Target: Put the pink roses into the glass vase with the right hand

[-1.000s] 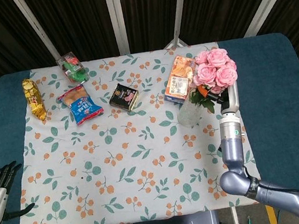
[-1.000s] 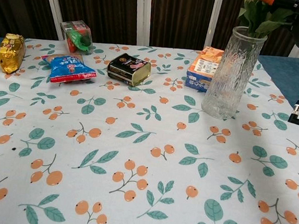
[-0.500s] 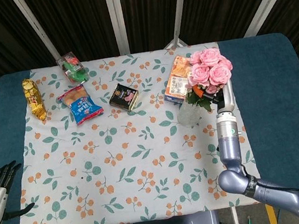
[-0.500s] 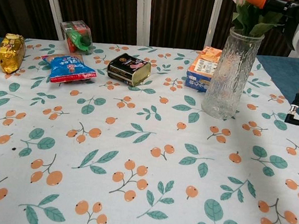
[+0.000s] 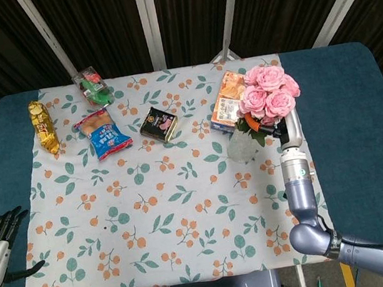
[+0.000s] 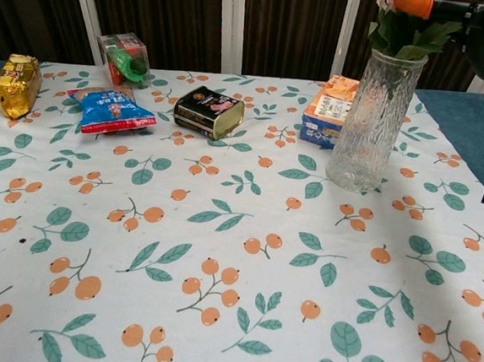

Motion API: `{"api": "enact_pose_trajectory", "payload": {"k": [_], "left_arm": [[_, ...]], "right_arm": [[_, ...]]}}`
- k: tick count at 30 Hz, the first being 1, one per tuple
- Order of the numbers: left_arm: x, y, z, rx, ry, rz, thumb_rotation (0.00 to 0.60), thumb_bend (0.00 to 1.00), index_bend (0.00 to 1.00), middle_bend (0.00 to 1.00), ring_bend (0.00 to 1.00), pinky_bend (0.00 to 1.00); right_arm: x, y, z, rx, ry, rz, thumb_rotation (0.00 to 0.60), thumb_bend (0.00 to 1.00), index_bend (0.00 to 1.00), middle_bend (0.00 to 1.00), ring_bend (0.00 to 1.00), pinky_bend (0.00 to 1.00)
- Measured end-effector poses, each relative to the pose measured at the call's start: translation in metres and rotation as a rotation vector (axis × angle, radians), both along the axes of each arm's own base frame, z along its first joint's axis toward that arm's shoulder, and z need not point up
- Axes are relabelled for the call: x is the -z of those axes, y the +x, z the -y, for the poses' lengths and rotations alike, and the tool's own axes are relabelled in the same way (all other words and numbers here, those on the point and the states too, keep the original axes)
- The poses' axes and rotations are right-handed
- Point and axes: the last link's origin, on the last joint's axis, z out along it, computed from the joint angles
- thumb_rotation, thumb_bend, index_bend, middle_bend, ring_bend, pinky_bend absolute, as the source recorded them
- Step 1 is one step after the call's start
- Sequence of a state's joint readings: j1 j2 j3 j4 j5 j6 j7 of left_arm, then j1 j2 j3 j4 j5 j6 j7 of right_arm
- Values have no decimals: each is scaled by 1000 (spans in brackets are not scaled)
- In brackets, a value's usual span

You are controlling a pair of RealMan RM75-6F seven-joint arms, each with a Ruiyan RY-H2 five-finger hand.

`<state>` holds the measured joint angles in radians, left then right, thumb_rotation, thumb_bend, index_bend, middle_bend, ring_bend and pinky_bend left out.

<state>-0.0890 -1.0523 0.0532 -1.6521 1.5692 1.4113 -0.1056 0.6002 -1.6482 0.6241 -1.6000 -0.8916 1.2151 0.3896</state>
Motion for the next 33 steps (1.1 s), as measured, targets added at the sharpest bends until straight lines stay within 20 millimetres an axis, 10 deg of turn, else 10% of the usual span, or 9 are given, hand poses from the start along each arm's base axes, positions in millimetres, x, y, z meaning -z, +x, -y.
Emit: {"api": "enact_pose_trajectory", "payload": {"k": [33], "left_arm": [[1,3,3,23,7,-19,600,0,0,0,0,0]], "right_arm": [[-44,-80,-100,4,213,-643,600,308,0,0,0,0]]}}
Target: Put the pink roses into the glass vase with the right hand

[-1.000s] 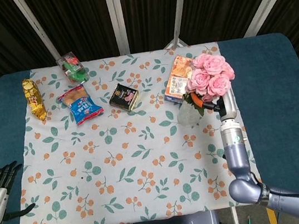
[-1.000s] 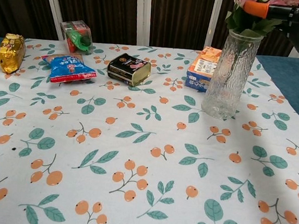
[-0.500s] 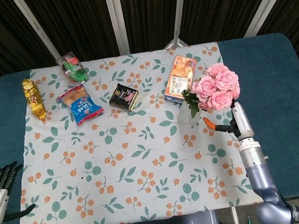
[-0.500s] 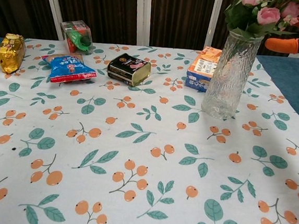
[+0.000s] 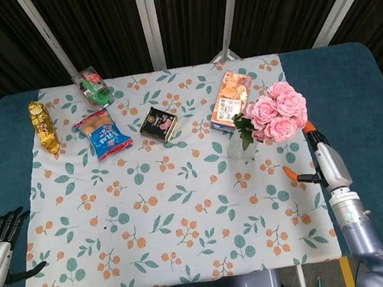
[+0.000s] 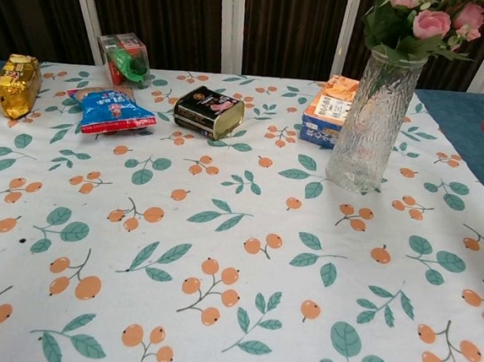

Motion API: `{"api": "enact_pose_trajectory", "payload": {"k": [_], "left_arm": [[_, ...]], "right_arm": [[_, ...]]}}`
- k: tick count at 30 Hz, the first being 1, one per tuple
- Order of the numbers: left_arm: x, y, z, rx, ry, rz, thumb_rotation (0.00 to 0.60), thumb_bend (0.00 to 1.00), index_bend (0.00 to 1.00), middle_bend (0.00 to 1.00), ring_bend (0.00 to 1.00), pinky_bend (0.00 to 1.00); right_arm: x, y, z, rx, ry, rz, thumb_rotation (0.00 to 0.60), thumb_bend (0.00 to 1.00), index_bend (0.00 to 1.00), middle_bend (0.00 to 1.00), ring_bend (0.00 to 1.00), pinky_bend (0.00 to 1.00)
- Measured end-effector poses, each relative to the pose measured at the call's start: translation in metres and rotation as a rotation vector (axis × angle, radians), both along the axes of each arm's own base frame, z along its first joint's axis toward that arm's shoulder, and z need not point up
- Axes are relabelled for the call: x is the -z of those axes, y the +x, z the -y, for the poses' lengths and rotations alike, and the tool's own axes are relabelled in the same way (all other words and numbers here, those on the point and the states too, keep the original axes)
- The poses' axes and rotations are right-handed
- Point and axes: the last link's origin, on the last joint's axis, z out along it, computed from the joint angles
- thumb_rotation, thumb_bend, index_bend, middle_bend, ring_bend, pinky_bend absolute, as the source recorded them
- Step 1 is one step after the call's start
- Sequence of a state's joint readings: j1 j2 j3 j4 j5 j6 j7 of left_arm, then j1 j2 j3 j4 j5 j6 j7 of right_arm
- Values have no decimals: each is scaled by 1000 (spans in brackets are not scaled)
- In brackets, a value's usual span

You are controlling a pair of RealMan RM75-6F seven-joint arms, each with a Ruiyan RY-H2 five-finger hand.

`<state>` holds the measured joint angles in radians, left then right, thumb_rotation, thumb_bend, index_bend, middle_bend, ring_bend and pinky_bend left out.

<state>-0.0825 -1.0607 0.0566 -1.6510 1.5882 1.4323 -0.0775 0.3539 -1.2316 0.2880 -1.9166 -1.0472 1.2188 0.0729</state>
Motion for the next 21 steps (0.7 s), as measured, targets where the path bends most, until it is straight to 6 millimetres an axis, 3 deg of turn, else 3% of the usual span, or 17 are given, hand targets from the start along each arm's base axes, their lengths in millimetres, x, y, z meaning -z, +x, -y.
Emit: {"api": "enact_pose_trajectory", "payload": {"k": [12,21], "left_arm": [[0,0,0,8,7,-14,600,0,0,0,0,0],[-1,-2,0,15,23,-43,600,0,0,0,0,0]], "right_arm": [[-26,-52,-49,11,0,-369,600,307,0,0,0,0],[-58,-85,-115,-77,-112,-741,600,308,0,0,0,0]]}}
